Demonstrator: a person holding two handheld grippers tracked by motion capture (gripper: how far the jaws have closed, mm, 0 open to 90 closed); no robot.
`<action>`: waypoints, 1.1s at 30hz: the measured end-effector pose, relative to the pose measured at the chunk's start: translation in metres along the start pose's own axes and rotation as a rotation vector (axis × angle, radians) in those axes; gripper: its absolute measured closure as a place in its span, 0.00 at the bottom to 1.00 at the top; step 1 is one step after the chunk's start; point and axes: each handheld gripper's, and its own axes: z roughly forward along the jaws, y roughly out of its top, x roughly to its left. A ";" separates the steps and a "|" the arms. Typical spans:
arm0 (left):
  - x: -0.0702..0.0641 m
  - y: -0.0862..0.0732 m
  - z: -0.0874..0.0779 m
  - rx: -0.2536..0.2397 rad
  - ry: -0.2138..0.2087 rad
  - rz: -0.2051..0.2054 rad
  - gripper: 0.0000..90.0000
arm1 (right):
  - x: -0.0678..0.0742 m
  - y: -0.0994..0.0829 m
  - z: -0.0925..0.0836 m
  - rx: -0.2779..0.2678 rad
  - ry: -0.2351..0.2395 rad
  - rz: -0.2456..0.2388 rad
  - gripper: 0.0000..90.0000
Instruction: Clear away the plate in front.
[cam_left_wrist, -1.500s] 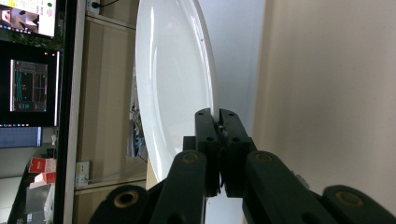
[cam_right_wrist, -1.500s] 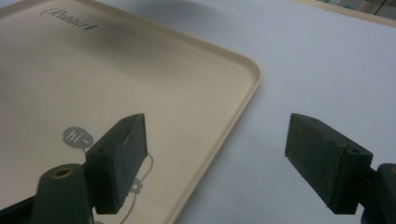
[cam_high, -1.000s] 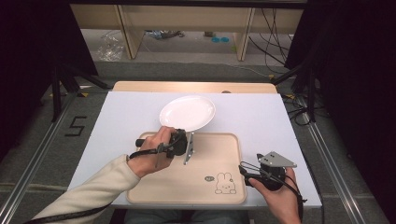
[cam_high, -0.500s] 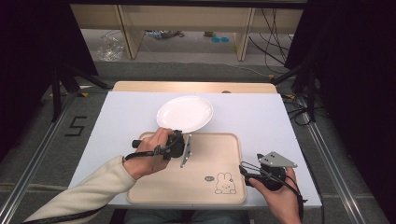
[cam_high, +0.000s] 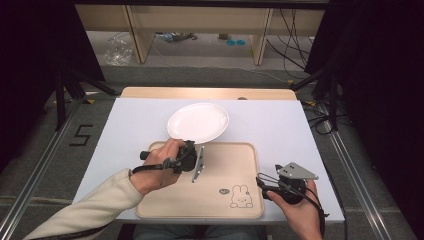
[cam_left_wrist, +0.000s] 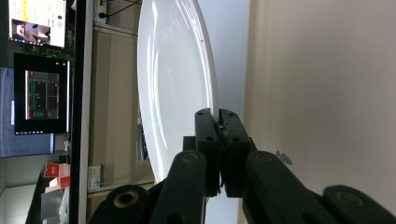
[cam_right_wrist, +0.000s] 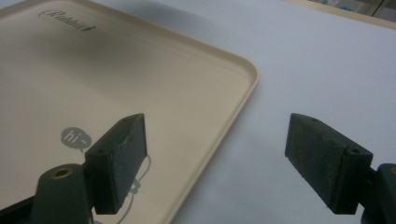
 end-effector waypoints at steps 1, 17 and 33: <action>-0.001 0.000 -0.001 0.000 0.002 0.000 0.98 | 0.000 0.000 0.000 -0.001 -0.001 0.001 0.24; -0.007 -0.002 -0.011 -0.015 0.003 0.002 0.98 | 0.000 0.000 0.000 -0.002 -0.015 0.001 0.24; -0.011 -0.003 -0.019 -0.026 0.002 0.015 0.98 | 0.000 -0.002 0.000 -0.002 -0.009 0.004 0.24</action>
